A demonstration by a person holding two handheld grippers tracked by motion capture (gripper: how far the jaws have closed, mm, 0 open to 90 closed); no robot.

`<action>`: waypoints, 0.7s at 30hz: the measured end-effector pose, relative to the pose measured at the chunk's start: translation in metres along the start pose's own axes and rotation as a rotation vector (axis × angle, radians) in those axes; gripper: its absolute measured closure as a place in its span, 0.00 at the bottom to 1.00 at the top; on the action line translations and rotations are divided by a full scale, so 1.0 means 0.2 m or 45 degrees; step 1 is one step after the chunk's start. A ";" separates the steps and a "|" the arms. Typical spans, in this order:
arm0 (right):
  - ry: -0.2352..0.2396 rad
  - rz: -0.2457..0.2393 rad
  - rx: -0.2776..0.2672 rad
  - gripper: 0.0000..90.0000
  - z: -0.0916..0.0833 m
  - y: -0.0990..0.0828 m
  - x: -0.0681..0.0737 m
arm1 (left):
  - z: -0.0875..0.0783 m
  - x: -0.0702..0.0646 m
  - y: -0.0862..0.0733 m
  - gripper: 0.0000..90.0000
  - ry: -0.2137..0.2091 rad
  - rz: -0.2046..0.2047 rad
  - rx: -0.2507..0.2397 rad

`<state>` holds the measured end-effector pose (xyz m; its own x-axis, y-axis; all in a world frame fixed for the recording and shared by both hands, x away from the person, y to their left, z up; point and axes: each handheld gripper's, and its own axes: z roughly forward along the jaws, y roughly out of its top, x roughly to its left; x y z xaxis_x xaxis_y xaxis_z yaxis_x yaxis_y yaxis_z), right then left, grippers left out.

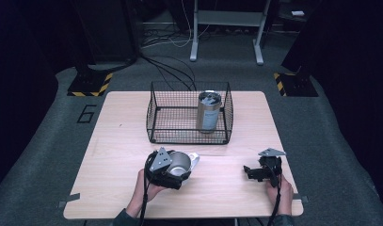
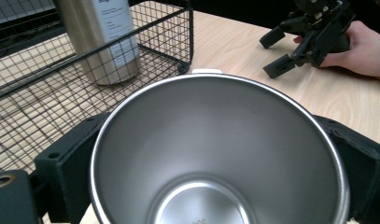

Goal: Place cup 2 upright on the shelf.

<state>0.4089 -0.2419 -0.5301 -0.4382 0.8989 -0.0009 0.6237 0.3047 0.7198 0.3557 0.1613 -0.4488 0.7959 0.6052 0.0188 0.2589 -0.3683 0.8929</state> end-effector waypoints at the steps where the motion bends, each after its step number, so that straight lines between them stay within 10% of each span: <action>1: 0.000 0.000 0.000 0.00 0.00 0.00 0.00 | 0.00 0.01 0.00 0.07 0.013 0.006 -0.007; 21: 0.000 0.001 0.000 0.00 0.00 0.00 0.00 | -0.07 0.12 0.04 0.07 0.079 -0.010 -0.021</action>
<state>0.4089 -0.2418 -0.5301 -0.4376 0.8992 -0.0008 0.6242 0.3044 0.7195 0.3702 0.1826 -0.4345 0.7580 0.6511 0.0392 0.2555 -0.3517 0.9005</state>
